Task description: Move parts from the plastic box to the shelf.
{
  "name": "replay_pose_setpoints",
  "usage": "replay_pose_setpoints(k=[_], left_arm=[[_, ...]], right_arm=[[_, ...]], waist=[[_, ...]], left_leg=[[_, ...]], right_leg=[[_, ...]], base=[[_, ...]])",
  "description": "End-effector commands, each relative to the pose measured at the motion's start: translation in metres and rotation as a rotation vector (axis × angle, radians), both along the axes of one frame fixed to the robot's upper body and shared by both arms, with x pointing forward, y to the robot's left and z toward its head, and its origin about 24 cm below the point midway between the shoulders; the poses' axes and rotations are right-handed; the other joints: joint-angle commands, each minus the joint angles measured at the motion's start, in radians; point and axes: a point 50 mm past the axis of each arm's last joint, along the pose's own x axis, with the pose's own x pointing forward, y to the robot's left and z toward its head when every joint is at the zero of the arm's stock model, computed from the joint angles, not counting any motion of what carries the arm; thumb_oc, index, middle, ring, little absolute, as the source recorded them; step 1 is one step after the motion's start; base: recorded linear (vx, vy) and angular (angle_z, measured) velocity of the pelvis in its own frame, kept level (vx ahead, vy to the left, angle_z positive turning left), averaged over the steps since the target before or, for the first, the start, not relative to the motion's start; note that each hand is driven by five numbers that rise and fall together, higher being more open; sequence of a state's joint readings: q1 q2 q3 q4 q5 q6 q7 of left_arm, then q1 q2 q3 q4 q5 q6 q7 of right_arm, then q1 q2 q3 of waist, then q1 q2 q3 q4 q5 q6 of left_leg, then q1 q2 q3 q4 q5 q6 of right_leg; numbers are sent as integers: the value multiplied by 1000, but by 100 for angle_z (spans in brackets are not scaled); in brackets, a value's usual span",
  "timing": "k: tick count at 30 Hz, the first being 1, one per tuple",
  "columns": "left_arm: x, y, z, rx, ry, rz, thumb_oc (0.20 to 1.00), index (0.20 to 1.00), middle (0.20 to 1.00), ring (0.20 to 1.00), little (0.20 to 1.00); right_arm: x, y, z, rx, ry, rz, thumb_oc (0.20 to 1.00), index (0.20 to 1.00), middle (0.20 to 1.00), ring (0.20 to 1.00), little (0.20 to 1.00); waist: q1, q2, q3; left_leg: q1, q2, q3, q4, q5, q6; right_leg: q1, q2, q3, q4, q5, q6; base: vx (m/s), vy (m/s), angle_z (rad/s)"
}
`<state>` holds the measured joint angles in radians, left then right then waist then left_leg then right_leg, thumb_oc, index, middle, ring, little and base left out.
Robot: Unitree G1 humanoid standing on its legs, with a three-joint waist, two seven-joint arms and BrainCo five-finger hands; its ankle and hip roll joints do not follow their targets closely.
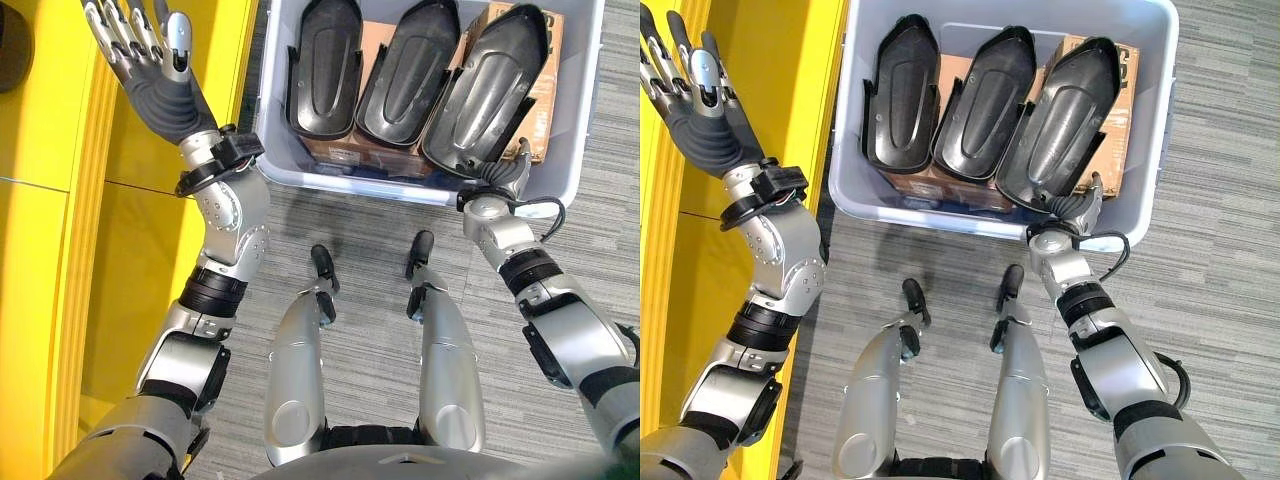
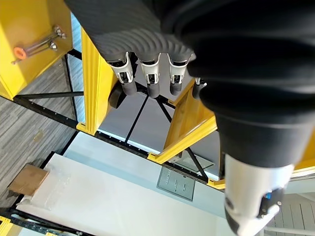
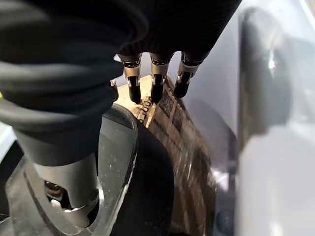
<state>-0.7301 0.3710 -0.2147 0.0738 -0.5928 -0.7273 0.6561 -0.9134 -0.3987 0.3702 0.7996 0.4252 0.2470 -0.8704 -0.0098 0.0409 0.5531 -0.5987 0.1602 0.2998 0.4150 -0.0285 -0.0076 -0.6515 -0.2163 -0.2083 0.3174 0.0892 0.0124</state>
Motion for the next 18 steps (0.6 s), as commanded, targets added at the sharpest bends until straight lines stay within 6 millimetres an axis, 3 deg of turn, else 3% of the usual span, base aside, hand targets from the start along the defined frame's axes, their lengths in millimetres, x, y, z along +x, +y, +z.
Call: replay_pose_setpoints(k=[1,2,3,4,10,18], left_arm=[[-6,1,9,82,-75,55,1000,1000,1000,1000,1000],[-6,1,9,82,-76,54,1000,1000,1000,1000,1000],[-6,1,9,82,-75,51,1000,1000,1000,1000,1000],[-3,-1,9,88,-69,52,1000,1000,1000,1000,1000],[1,-5,15,99,-68,52,1000,1000,1000,1000,1000],[5,-11,19,102,-70,40,1000,1000,1000,1000,1000]], right_arm=[[3,-3,-4,-56,111,4,1000,1000,1000,1000,1000],[3,-4,-5,-57,122,4,1000,1000,1000,1000,1000],[3,-5,-6,-63,142,3,551,551,551,551,551],[3,-7,-10,-79,201,3,200,200,200,200,200],[3,-10,-21,16,281,-27,200,200,200,200,200],[5,-13,-20,20,297,-24,200,200,200,200,200]], waist=[[33,5,-33],[32,4,-33],[33,3,-33],[36,-1,-33],[43,-12,-33],[42,-14,-33]], left_leg=[[-29,-1,-91,-49,-2,-53],[-31,-1,-91,-48,-2,-53],[-35,-1,-91,-45,-4,-52],[-46,0,-93,-36,-8,-50],[-69,1,-97,-18,-19,-42],[-88,-1,-96,-1,-29,-33]], right_leg=[[-18,-37,44,157,-152,71],[-20,-36,45,158,-152,71],[-23,-35,45,161,-153,71],[-30,-35,43,165,-153,71],[-43,-33,37,176,-150,74],[-59,-27,41,192,-153,72]], base=[[17,33,1],[14,32,1],[7,32,3],[0,0,0],[0,0,0],[0,-2,0]])
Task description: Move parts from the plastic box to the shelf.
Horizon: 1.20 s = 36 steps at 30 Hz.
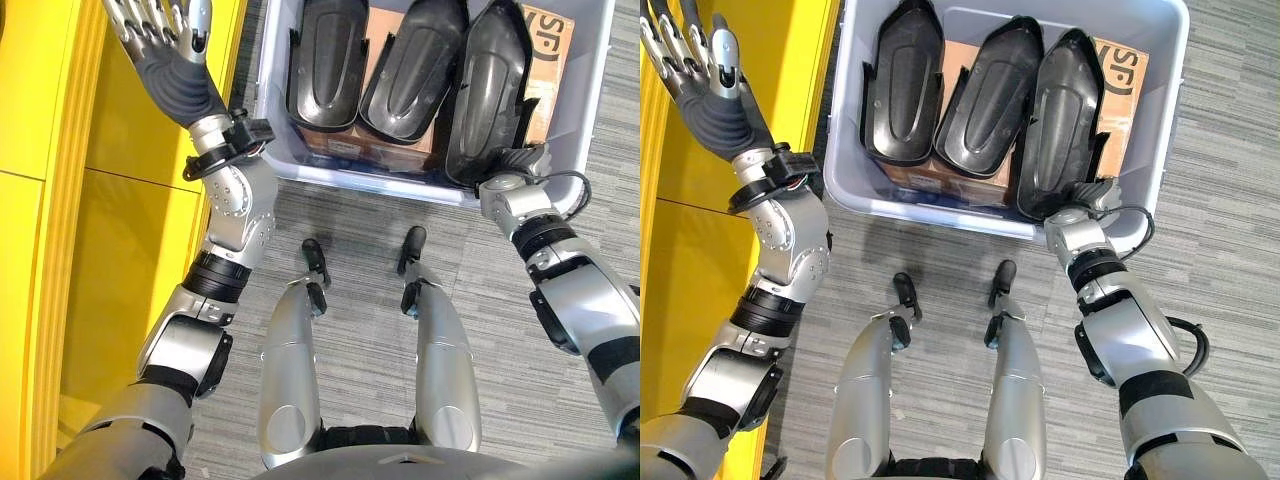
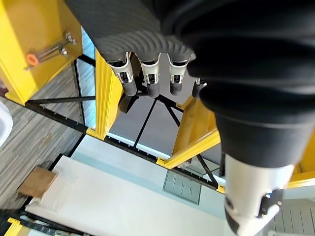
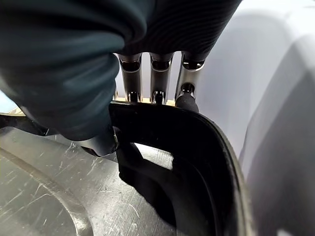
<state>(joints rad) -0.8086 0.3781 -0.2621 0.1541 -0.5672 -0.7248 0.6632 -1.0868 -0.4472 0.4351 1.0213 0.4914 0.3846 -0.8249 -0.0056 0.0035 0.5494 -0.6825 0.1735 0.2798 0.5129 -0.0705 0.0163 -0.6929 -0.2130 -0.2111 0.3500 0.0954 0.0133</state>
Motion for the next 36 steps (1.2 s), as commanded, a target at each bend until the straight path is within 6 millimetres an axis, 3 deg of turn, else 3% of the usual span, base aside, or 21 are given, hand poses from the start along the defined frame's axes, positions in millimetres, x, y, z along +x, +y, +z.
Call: replay_pose_setpoints(k=[1,6,9,10,13,17,19,23,24,28,36], left_arm=[[-5,0,11,43,-75,29,1000,1000,1000,1000,1000],[-7,0,10,49,-85,22,1000,1000,1000,1000,1000],[-9,2,9,59,-88,8,1000,1000,1000,1000,1000],[-9,2,9,59,-88,8,1000,1000,1000,1000,1000],[-13,7,6,69,-86,15,1000,1000,1000,1000,1000],[-16,8,0,61,-68,32,1000,1000,1000,1000,1000],[-18,10,-9,38,-31,56,1000,1000,1000,1000,1000],[-11,11,-24,51,87,37,1000,1000,1000,1000,1000],[-2,3,-38,141,205,-16,1000,1000,1000,1000,1000],[10,-17,-60,296,337,-127,1000,1000,1000,1000,1000],[18,-58,-104,567,556,-289,1000,1000,1000,1000,1000]], right_arm=[[-6,10,-38,70,135,61,200,200,200,200,200],[-7,10,-39,21,105,66,200,200,200,200,200],[-3,12,-15,-74,-141,83,200,200,200,200,200],[-3,12,-15,-74,-141,83,200,200,200,200,200],[-10,22,35,-200,-534,59,200,200,200,200,200],[-27,27,66,-238,-753,48,200,200,200,200,200],[-39,29,76,-261,-831,51,200,200,200,200,200],[-48,32,81,-277,-871,65,200,200,200,200,200],[-47,39,79,-260,-850,141,200,200,200,200,200],[-43,55,69,-221,-782,286,200,200,200,200,200],[-44,98,36,-142,-641,603,200,200,200,200,200]], waist=[[38,24,-29],[33,24,-29],[27,23,-29],[27,23,-29],[16,18,-29],[-4,15,-29],[-24,12,-29],[-40,15,-61],[-50,21,-98],[-60,30,-134],[-73,41,-172]], left_leg=[[-2,-15,-75,-99,12,-56],[34,-11,-62,-109,9,-53],[110,-8,-53,-126,5,-53],[110,-8,-53,-126,5,-53],[229,-6,-40,-164,4,-57],[353,-9,-37,-218,13,-64],[450,4,-18,-269,44,-66],[547,21,-14,-315,59,-82],[597,30,-9,-335,63,-87],[645,34,-1,-362,71,-90],[694,35,13,-381,75,-84]], right_leg=[[-15,-31,44,158,-159,71],[17,-25,47,145,-159,70],[87,-23,51,120,-161,71],[87,-23,51,120,-161,71],[198,-19,52,79,-166,77],[309,-15,57,33,-174,76],[397,-7,56,-6,-166,61],[491,-1,53,-35,-181,48],[539,-2,47,-44,-191,43],[583,-4,45,-59,-195,41],[629,-16,43,-71,-191,42]], base=[[-12,-45,0],[-19,-67,-2],[-25,-105,-6],[-18,-72,-6],[-19,-134,-10],[4,-50,-12],[14,-41,-19],[152,23,-22],[177,76,-9],[110,100,-1],[37,151,2]])
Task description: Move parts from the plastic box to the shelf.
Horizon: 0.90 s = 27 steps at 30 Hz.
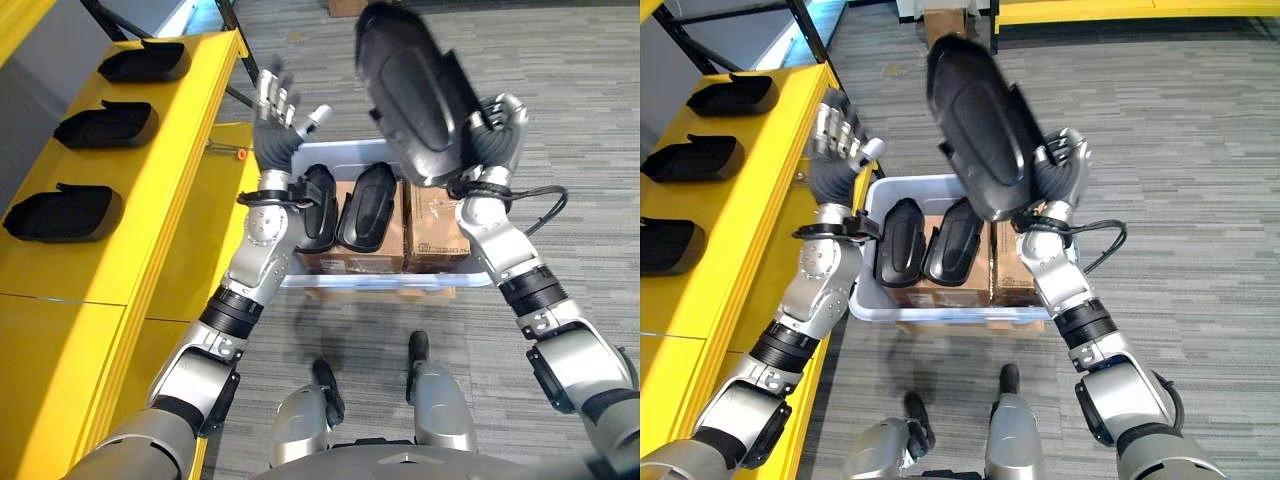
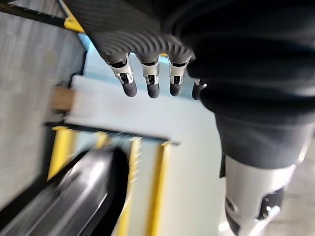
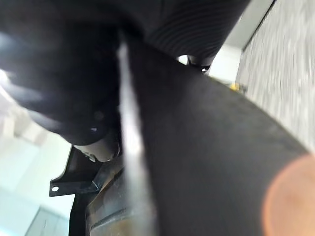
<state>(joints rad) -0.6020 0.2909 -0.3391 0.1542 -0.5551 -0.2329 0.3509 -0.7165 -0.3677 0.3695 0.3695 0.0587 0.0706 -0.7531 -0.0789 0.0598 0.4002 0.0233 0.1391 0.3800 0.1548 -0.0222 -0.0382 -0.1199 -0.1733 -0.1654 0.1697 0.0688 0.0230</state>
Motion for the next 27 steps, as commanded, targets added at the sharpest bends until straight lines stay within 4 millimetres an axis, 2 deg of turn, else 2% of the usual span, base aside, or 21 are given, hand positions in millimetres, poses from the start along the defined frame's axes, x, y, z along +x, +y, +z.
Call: replay_pose_setpoints(k=[1,3,5,6,8,11,12,14,17,19,20,22,23,24,25,26,27], left_arm=[[-5,-17,-16,141,36,-83,1000,1000,1000,1000,1000],[-10,-12,-25,150,72,-65,1000,1000,1000,1000,1000],[-31,15,-46,143,75,-70,1000,1000,1000,1000,1000],[-49,33,-57,146,79,-63,1000,1000,1000,1000,1000],[-72,57,-65,174,76,-65,1000,1000,1000,1000,1000],[-83,67,-69,187,76,-80,1000,1000,1000,1000,1000],[-92,75,-71,191,81,-94,1000,1000,1000,1000,1000],[-97,81,-73,178,82,-115,1000,1000,1000,1000,1000],[-103,82,-76,207,75,-146,1000,1000,1000,1000,1000],[-104,82,-75,210,66,-134,1000,1000,1000,1000,1000],[-104,82,-74,238,59,-122,1000,1000,1000,1000,1000],[-102,81,-71,257,39,-116,1000,1000,1000,1000,1000],[-102,80,-70,266,31,-122,1000,1000,1000,1000,1000],[-103,78,-68,281,14,-138,1000,1000,1000,1000,1000],[-104,77,-68,276,7,-152,1000,1000,1000,1000,1000],[-107,75,-69,253,1,-188,1000,1000,1000,1000,1000],[-109,75,-69,243,-2,-201,1000,1000,1000,1000,1000]], right_arm=[[-6,28,18,12,-85,201,200,200,200,200,200],[-12,30,10,10,-69,244,200,200,200,200,200],[-23,12,1,0,-75,257,200,200,200,200,200],[-30,2,-2,-1,-85,259,200,200,200,200,200],[-36,-5,-6,10,-84,265,200,200,200,200,200],[-36,-6,-7,37,-72,265,200,200,200,200,200],[-35,-8,-9,66,-66,252,200,200,200,200,200],[-34,-11,-10,105,-57,233,200,200,200,200,200],[-30,-13,-15,190,-40,202,200,200,200,200,200],[-29,-10,-15,219,-38,208,200,200,200,200,200],[-28,-7,-15,232,-35,214,200,200,200,200,200],[-30,-7,-18,249,-27,207,200,200,200,200,200],[-31,-8,-20,253,-25,193,200,200,200,200,200],[-34,-13,-24,258,-20,164,200,200,200,200,200],[-36,-17,-27,260,-14,144,200,200,200,200,200],[-41,-27,-37,267,13,103,200,200,200,200,200],[-42,-30,-43,274,35,94,200,200,200,200,200]], waist=[[-2,-14,-25],[3,-13,-31],[30,-6,-21],[55,2,-12],[99,7,-3],[124,5,-4],[151,1,-8],[175,-6,-10],[217,-19,-24],[236,-20,-28],[240,-20,-31],[232,-24,-42],[225,-26,-47],[218,-32,-58],[213,-37,-65],[199,-43,-86],[195,-44,-100]], left_leg=[[-7,69,-86,-20,26,-28],[-6,68,-86,-19,23,-27],[-15,55,-104,-11,13,-23],[-19,47,-114,-9,9,-18],[-22,34,-123,0,-5,-8],[-25,24,-126,6,-13,0],[-27,15,-124,9,-20,9],[-26,2,-122,8,-28,17],[-19,-23,-102,-29,-27,30],[0,-26,-89,-57,-38,25],[2,-29,-86,-71,-35,30],[-26,-44,-99,-85,-12,52],[-34,-55,-117,-94,-8,59],[-39,-81,-148,-111,-2,62],[-39,-99,-173,-121,3,62],[-42,-129,-231,-134,18,60],[-41,-138,-257,-141,23,59]], right_leg=[[61,-60,-4,112,-164,34],[68,-65,-12,105,-163,35],[76,-82,-35,98,-161,47],[83,-93,-52,87,-151,53],[102,-112,-85,64,-133,67],[116,-127,-106,40,-112,82],[133,-144,-127,8,-80,96],[151,-164,-143,-19,-46,108],[163,-193,-195,-69,32,125],[156,-199,-236,-54,39,142],[152,-186,-245,-33,21,139],[128,-98,-210,10,-60,101],[119,-42,-181,34,-108,84],[122,35,-147,42,-155,54],[124,71,-122,34,-162,38],[140,139,-63,1,-164,4],[150,146,-49,-23,-157,-3]], base=[[5,201,3],[-36,193,3],[-132,201,2],[-139,192,9],[-117,193,17],[-54,105,41],[-75,139,40],[-71,159,30],[-91,166,29],[-51,137,4],[-48,95,-22],[-136,29,-36],[-103,-40,-9],[-26,-63,12],[18,-117,74],[41,-137,104],[41,-140,116]])
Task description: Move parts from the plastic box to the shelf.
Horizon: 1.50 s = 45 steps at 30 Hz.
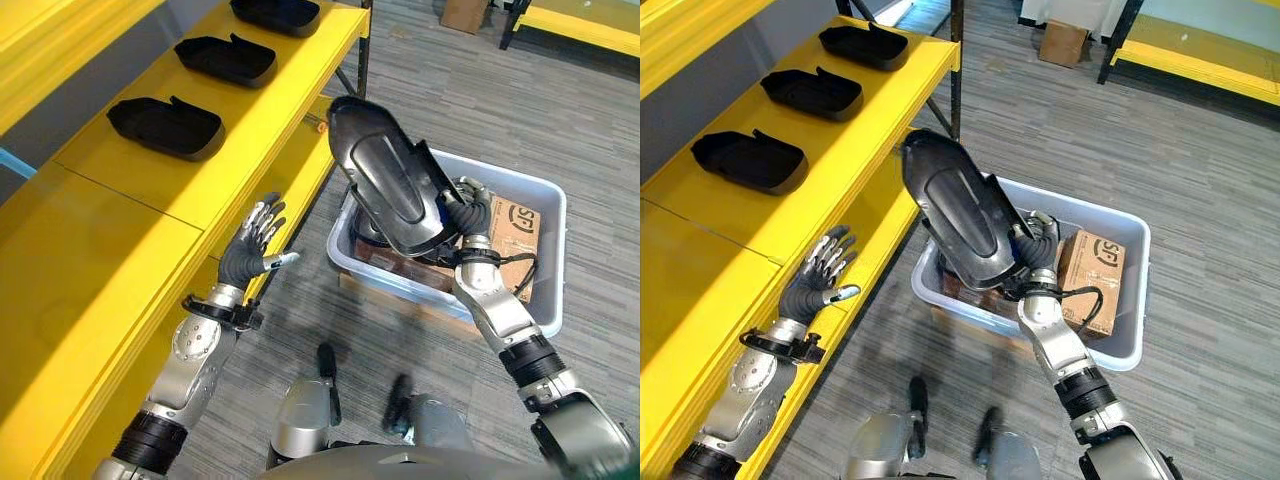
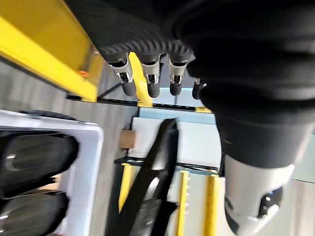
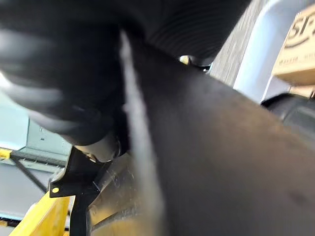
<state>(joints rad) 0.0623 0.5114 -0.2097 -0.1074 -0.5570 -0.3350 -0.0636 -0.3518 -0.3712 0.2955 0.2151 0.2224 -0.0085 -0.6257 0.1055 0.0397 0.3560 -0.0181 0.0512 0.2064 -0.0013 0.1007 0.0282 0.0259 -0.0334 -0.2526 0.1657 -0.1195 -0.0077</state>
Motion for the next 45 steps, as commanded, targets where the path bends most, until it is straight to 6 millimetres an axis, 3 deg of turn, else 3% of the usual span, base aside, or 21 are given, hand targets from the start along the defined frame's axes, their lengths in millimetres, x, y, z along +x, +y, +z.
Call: replay_pose_setpoints(k=[1,9,12,13,15,18,20,22,23,24,25,26,28,32,33,34,40,45], left_arm=[[-10,-4,26,0,-154,-88,1000,1000,1000,1000,1000],[-8,-2,21,-40,-117,-130,1000,1000,1000,1000,1000],[-8,-3,18,-39,-105,-163,1000,1000,1000,1000,1000],[-8,-4,16,-43,-100,-196,1000,1000,1000,1000,1000],[-8,-8,14,-35,-91,-236,1000,1000,1000,1000,1000],[-7,-11,15,-30,-98,-254,1000,1000,1000,1000,1000],[-4,-15,18,-48,-103,-245,1000,1000,1000,1000,1000],[-2,-18,18,-55,-102,-245,1000,1000,1000,1000,1000],[-2,-19,16,-69,-90,-237,1000,1000,1000,1000,1000],[-1,-20,15,-73,-86,-233,1000,1000,1000,1000,1000],[0,-23,13,-84,-80,-227,1000,1000,1000,1000,1000],[3,-26,12,-102,-70,-216,1000,1000,1000,1000,1000],[5,-30,12,-101,-59,-207,1000,1000,1000,1000,1000],[7,-34,11,-85,-52,-208,1000,1000,1000,1000,1000],[6,-34,11,-79,-42,-206,1000,1000,1000,1000,1000],[5,-34,10,-61,-41,-201,1000,1000,1000,1000,1000],[0,-26,16,-21,-68,-179,1000,1000,1000,1000,1000],[0,-25,25,-4,-115,-219,1000,1000,1000,1000,1000]], right_arm=[[5,-6,34,63,-170,-15,200,200,200,200,200],[3,-9,13,150,-78,3,200,200,200,200,200],[-1,-8,6,180,-62,-7,200,200,200,200,200],[-4,-9,4,195,-58,-23,200,200,200,200,200],[-8,-11,2,206,-62,-40,200,200,200,200,200],[-3,-13,6,199,-73,-29,200,200,200,200,200],[5,-13,16,168,-77,2,200,200,200,200,200],[10,-12,19,157,-70,15,200,200,200,200,200],[14,-11,23,143,-58,25,200,200,200,200,200],[16,-10,24,136,-53,31,200,200,200,200,200],[18,-9,27,123,-48,35,200,200,200,200,200],[21,-11,29,105,-36,41,200,200,200,200,200],[21,-10,29,97,-21,38,200,200,200,200,200],[22,-12,25,84,-11,29,200,200,200,200,200],[22,-11,23,85,0,24,200,200,200,200,200],[22,-9,22,87,2,24,200,200,200,200,200],[20,3,19,114,-16,31,200,200,200,200,200],[27,10,36,128,-81,26,200,200,200,200,200]], waist=[[11,-24,-62],[11,-22,-90],[0,-19,-91],[-14,-16,-96],[-32,-14,-99],[-48,-13,-100],[-59,-11,-106],[-66,-11,-114],[-73,-10,-130],[-77,-8,-133],[-88,-2,-135],[-105,15,-141],[-108,31,-136],[-101,41,-128],[-93,49,-123],[-89,52,-121],[-50,40,-103],[11,16,-72]], left_leg=[[1,-54,-91,12,-97,-8],[-19,-59,-135,10,-74,-29],[-22,-57,-83,22,-78,-32],[-25,-41,-14,32,-79,-37],[-32,-9,56,53,-79,-46],[-20,35,67,86,-94,-54],[1,89,60,93,-89,-73],[11,144,57,89,-44,-95],[15,214,50,83,27,-132],[12,244,56,79,64,-143],[11,276,70,73,104,-160],[34,291,114,43,105,-168],[32,277,123,52,110,-174],[35,225,122,73,47,-154],[54,181,129,64,-21,-128],[72,160,135,51,-43,-115],[102,108,148,31,-96,-67],[45,84,161,93,-134,-39]], right_leg=[[8,10,43,-29,35,26],[22,41,59,-82,50,7],[28,42,32,-82,46,7],[29,35,-2,-80,40,8],[22,21,-38,-69,34,6],[-4,-7,-62,-26,16,1],[-26,-35,-66,2,6,-6],[-33,-51,-67,18,-2,-12],[-34,-70,-63,37,-23,-12],[-35,-80,-66,45,-27,-15],[-38,-94,-76,69,-44,-20],[-50,-128,-100,125,-71,-17],[-47,-152,-109,151,-82,-17],[-31,-179,-111,148,-72,2],[-29,-206,-110,140,-46,28],[-26,-218,-113,131,-30,44],[-5,-278,-132,61,72,114],[19,-319,-170,40,105,127]], base=[[23,-155,64],[-31,-143,15],[-32,-103,40],[-59,-62,61],[-81,-29,92],[-85,90,90],[-73,245,41],[32,275,35],[98,439,24],[127,580,21],[90,712,29],[144,885,37],[122,677,33],[86,365,64],[117,468,75],[149,548,35],[63,245,17],[-87,199,16]])
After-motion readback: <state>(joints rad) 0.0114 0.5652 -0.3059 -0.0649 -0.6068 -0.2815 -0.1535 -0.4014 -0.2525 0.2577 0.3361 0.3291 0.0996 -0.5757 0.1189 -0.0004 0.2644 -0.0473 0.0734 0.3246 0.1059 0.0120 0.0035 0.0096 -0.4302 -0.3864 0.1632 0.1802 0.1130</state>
